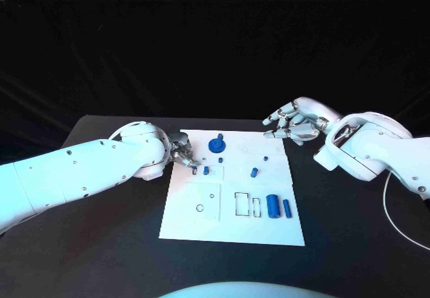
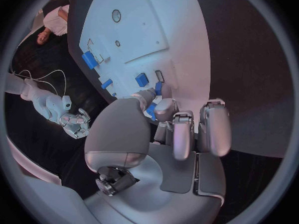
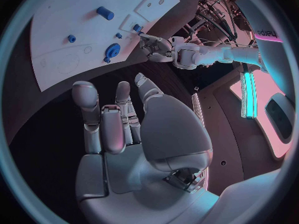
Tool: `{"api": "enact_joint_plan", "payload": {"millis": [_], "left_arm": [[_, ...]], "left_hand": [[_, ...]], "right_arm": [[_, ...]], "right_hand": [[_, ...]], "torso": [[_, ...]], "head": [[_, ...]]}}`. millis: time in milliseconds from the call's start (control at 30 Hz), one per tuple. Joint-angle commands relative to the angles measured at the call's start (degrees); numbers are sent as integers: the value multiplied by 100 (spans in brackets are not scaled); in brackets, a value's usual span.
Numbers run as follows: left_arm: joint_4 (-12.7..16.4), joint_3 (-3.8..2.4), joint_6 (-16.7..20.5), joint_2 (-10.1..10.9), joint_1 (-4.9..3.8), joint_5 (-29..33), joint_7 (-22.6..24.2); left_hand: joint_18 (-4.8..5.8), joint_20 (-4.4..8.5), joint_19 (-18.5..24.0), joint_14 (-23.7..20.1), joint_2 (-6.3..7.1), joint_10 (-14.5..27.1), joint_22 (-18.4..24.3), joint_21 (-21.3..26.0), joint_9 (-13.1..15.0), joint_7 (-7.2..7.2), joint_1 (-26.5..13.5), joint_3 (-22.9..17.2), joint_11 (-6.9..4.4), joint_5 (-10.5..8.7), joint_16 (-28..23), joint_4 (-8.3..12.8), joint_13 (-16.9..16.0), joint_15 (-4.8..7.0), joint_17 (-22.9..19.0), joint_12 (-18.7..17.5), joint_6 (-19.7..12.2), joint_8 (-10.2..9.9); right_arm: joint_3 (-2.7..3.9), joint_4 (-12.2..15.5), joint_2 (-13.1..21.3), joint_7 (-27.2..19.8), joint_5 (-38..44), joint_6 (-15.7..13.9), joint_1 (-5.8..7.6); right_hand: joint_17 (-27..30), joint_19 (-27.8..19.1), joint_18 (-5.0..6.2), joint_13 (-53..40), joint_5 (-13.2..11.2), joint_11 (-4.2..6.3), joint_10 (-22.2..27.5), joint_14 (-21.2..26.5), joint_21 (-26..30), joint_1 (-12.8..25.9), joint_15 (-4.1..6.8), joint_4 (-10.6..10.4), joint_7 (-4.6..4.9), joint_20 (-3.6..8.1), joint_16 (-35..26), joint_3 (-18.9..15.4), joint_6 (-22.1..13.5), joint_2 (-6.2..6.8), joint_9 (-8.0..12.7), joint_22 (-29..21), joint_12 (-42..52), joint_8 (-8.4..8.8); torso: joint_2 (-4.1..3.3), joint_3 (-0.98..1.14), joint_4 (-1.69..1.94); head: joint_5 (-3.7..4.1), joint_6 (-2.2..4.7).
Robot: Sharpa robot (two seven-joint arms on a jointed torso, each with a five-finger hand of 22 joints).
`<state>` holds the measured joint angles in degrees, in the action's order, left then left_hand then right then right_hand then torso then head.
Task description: Assemble the parts on the task board
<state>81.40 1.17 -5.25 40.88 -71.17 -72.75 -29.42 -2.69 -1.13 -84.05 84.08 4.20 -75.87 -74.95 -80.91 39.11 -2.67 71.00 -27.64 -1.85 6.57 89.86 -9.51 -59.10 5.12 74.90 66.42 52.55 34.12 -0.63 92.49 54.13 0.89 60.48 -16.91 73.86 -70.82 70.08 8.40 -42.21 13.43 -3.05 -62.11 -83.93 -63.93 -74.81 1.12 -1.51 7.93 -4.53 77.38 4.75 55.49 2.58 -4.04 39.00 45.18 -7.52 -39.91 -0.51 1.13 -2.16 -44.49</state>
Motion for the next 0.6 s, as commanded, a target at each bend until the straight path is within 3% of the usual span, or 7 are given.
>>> {"api": "enact_joint_plan", "payload": {"millis": [33, 600], "left_arm": [[24, -1, -478, 0, 6, -288, 82], [10, -2, -743, -1, 8, -255, 72]], "left_hand": [[9, 11, -219, 592, -53, 1, -470, -7, 8, 49, 24, -571, -7, -13, 14, 536, 5, 4, 1510, -32, 2, 35], [9, 11, -217, 592, -40, -1, -468, -3, 9, 51, 16, -590, -8, -17, 14, 537, 7, 3, 1510, -34, 10, 44]], "right_arm": [[1, -4, -12, -65, -5, -6, -1], [1, -11, -24, -77, -11, 7, -2]], "right_hand": [[0, -42, 46, 7, 7, 0, 37, -173, 32, -13, 24, -19, 21, -4, -23, 11, -3, -67, 5, -4, -28, -14], [0, -41, 47, 10, 4, 1, 36, -173, 33, -21, 25, -16, 21, -3, -23, 13, -4, -68, 5, -5, -27, -14]], "torso": [[4, 1, -1], [3, -1, 5]], "head": [[7, -7], [-12, -35]]}}
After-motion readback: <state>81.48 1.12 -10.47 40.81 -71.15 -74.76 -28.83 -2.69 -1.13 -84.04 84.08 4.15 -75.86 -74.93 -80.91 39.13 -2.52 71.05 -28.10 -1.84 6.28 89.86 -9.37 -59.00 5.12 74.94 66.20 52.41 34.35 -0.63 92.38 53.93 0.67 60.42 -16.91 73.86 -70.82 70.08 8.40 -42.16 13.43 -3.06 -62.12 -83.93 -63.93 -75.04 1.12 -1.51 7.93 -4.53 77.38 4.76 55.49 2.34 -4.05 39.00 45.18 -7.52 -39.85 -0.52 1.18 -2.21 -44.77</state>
